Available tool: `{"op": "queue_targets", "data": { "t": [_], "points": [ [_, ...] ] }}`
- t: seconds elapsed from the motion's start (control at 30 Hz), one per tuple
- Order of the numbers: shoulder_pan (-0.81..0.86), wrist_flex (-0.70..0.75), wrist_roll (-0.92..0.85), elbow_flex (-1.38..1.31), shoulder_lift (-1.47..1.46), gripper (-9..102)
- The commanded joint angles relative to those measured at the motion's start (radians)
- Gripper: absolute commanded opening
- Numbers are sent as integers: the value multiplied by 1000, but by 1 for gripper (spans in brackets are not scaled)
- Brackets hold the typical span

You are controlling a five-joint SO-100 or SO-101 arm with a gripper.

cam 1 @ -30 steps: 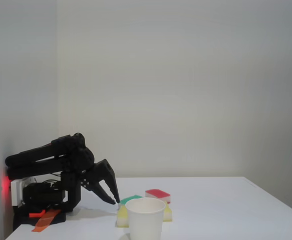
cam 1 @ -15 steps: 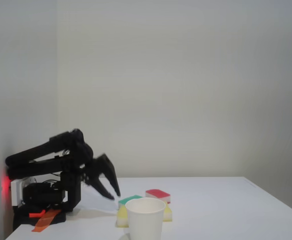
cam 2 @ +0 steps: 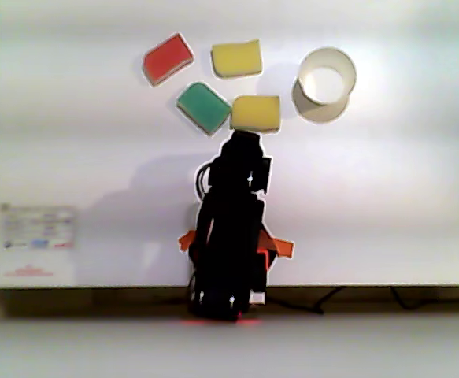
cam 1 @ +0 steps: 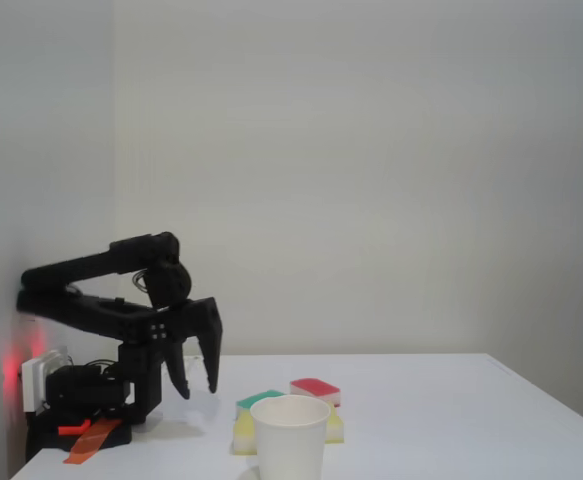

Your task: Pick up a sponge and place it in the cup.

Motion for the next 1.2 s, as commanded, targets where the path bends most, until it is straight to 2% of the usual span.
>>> {"op": "queue_targets", "data": {
  "t": [0.0, 0.43, 0.77, 1.17],
  "points": [
    [11, -37, -12, -87, -94, 17],
    [3, -235, -20, -327, -538, 20],
    [74, -411, -75, -373, -756, 24],
    [144, -469, -227, -407, -914, 24]
  ]
}}
